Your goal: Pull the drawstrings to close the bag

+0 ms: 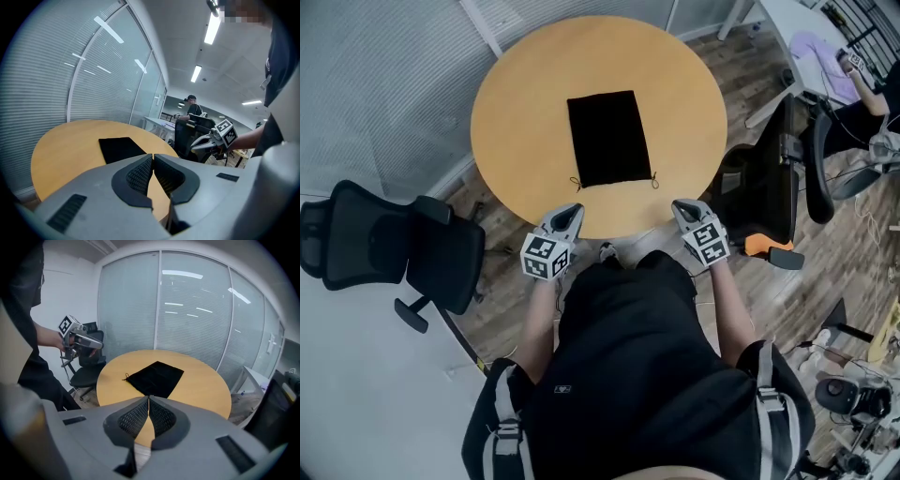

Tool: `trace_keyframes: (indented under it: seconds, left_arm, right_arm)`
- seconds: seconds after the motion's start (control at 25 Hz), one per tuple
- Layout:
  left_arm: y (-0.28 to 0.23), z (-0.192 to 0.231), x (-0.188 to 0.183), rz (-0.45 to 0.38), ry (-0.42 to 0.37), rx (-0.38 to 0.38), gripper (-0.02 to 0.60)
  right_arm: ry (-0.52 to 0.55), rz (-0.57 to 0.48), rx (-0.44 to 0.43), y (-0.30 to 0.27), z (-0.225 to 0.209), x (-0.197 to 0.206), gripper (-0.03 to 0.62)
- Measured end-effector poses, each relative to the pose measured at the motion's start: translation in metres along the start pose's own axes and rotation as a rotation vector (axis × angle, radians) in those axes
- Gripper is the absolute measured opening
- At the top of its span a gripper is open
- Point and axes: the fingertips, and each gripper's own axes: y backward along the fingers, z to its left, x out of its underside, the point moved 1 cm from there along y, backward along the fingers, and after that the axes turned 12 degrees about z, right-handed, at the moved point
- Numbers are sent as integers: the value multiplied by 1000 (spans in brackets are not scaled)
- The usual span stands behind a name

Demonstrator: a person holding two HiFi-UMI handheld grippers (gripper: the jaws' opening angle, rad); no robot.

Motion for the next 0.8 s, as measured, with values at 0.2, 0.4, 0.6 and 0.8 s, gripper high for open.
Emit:
trace_keyframes:
  seconds: [0.2, 0.4, 0.6, 0.8]
  left_arm:
    - [1, 7, 2, -6, 15, 2, 21]
    - [1, 14, 7, -3, 29, -3, 21]
    - [-9, 21, 18, 8, 63, -20, 21]
    - [-34, 32, 44, 105, 59, -30, 21]
  right_arm:
    - [-1, 20, 9, -5, -7, -1, 61]
    - [23, 25, -9, -16, -3, -10, 61]
    - [56, 46, -45, -32, -8, -10, 61]
    - [103, 90, -80, -53, -19, -7, 61]
